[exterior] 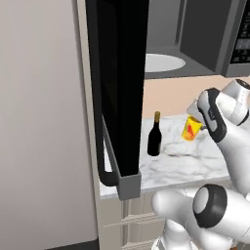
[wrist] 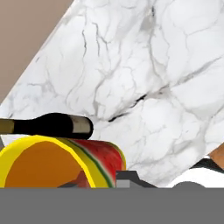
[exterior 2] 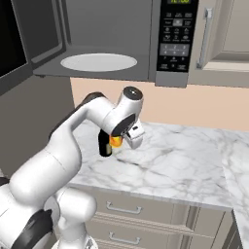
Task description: Place the microwavable item in the microwave. Then, close the microwave door and press the start button.
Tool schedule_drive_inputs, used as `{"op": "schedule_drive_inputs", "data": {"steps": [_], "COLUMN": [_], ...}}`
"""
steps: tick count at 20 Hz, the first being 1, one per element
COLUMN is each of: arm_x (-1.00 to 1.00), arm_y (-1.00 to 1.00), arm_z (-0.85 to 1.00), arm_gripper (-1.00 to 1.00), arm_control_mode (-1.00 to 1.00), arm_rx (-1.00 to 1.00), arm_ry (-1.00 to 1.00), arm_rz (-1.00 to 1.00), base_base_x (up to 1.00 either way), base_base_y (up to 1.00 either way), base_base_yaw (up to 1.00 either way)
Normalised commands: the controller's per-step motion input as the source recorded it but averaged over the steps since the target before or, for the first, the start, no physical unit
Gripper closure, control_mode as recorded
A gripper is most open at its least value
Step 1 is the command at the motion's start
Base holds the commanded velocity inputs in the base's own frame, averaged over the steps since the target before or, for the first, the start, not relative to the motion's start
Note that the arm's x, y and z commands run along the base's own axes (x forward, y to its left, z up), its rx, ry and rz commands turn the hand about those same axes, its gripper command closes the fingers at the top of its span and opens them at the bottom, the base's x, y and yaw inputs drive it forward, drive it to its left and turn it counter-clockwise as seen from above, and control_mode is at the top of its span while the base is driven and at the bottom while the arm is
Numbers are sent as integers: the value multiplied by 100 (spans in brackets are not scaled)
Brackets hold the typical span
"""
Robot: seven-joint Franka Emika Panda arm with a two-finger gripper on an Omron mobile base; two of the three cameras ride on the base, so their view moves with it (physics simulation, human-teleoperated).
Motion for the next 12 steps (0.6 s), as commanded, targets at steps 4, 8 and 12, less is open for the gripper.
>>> {"op": "schedule_drive_inputs", "data": {"steps": [4,8,12], "arm_x": [-17,0,0], "arm_y": [1,9,20], "arm_z": [94,77,68], "arm_gripper": [100,100,100], "arm_control_mode": [-100,-100,-100], "arm_rx": [1,0,1], "arm_ry": [-2,-11,-22], "arm_rz": [-20,-22,-24], "base_base_x": [0,0,0], "base_base_y": [0,0,0], "base_base_yaw": [0,0,0]}}
